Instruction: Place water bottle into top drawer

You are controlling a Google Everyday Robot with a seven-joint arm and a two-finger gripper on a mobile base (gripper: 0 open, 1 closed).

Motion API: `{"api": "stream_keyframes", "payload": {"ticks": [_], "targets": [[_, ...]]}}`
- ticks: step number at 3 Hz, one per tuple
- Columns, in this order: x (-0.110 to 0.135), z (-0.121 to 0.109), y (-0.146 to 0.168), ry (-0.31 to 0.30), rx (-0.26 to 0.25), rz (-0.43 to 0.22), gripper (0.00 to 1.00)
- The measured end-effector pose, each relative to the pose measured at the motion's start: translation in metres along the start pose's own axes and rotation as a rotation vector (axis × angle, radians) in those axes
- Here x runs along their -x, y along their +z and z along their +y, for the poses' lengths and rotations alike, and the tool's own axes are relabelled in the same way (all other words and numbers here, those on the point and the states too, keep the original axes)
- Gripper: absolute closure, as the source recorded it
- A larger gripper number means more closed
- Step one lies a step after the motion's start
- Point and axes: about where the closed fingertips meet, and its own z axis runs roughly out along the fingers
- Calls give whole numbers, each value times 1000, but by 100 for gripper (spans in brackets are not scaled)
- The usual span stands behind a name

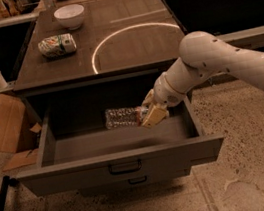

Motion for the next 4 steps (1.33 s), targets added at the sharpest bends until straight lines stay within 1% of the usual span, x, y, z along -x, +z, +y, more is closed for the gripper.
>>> {"api": "stream_keyframes", "payload": {"ticks": [1, 2, 3, 4], "targets": [[-25, -13, 32, 34, -3, -24, 96], [-34, -23, 42, 49, -11, -39, 73], [-41, -36, 48, 63, -33, -56, 50], [-44, -45, 53, 70, -45, -57, 27]]}}
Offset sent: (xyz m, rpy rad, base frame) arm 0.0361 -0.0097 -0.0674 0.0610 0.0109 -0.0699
